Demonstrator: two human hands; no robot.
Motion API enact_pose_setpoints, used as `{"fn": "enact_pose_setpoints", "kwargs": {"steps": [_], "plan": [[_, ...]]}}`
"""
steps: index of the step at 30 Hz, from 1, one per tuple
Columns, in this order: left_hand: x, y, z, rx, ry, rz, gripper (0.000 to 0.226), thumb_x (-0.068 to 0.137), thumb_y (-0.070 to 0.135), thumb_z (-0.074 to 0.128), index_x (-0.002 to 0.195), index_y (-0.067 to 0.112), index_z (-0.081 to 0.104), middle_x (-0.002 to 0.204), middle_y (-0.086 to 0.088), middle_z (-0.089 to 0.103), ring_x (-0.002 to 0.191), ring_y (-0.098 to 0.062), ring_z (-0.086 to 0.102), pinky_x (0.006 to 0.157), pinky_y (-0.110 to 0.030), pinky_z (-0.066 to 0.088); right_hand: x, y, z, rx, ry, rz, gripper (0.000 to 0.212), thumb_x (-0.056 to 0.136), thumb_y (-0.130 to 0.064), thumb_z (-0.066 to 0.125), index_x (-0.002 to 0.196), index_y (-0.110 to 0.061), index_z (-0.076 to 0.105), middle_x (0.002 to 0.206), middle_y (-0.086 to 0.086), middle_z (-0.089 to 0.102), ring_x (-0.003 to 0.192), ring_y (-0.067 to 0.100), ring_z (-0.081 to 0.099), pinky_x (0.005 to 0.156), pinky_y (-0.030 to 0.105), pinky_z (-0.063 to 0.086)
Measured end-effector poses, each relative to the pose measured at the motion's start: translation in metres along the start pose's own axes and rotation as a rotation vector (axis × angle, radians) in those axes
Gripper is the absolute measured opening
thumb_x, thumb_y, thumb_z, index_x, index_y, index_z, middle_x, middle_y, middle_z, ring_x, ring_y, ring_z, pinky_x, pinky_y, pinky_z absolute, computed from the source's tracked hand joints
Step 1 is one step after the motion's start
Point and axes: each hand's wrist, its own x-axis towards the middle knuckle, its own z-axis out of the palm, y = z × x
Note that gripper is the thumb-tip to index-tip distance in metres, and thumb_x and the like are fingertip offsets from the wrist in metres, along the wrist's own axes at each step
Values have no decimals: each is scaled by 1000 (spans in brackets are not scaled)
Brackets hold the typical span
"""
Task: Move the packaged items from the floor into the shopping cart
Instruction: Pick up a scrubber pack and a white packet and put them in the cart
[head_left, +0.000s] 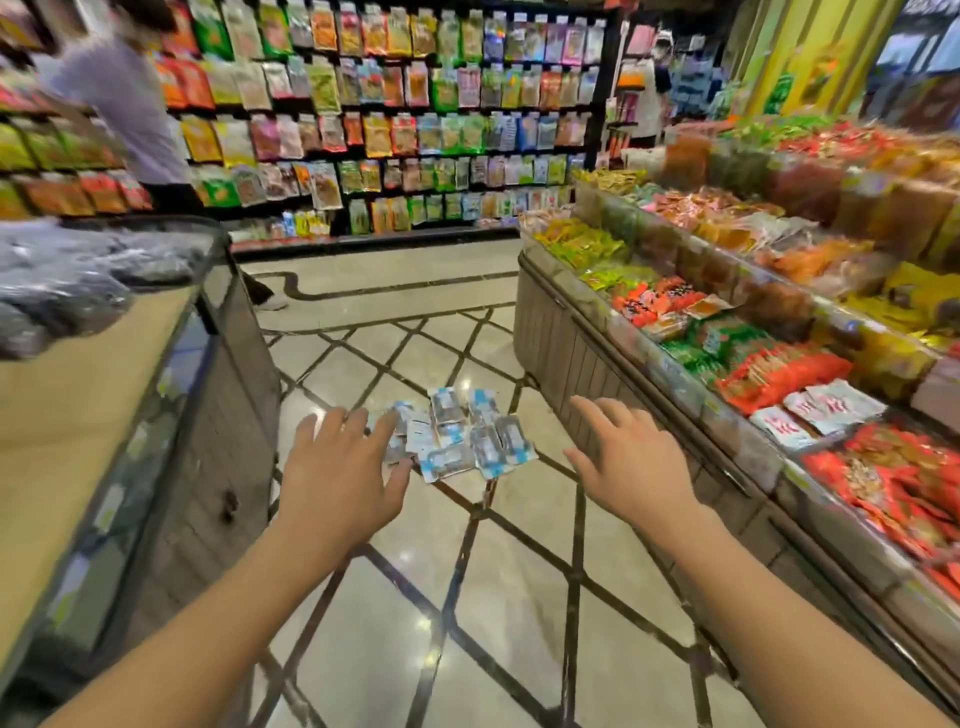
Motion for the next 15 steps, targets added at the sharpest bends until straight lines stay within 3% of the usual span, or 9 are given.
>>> {"fn": "enact_pose_setpoints", "kwargs": {"steps": [9, 15], "plan": [[149, -88, 52, 8, -15, -107, 66, 87, 56, 39, 126, 13, 70, 111, -14, 73, 106, -39, 68, 91, -53, 51, 203, -52, 35, 38, -37, -92, 65, 102, -56, 47, 160, -34, 26, 160, 1, 42, 142, 27, 46, 104, 46, 51], [243, -150, 100, 13, -12, -145, 65, 87, 55, 39, 125, 12, 69, 109, -17, 73, 104, -40, 68, 91, -53, 50, 324, -96, 63, 75, -18, -139, 64, 102, -53, 51, 159, -31, 33, 154, 0, 48, 136, 29, 50, 99, 46, 51]]}}
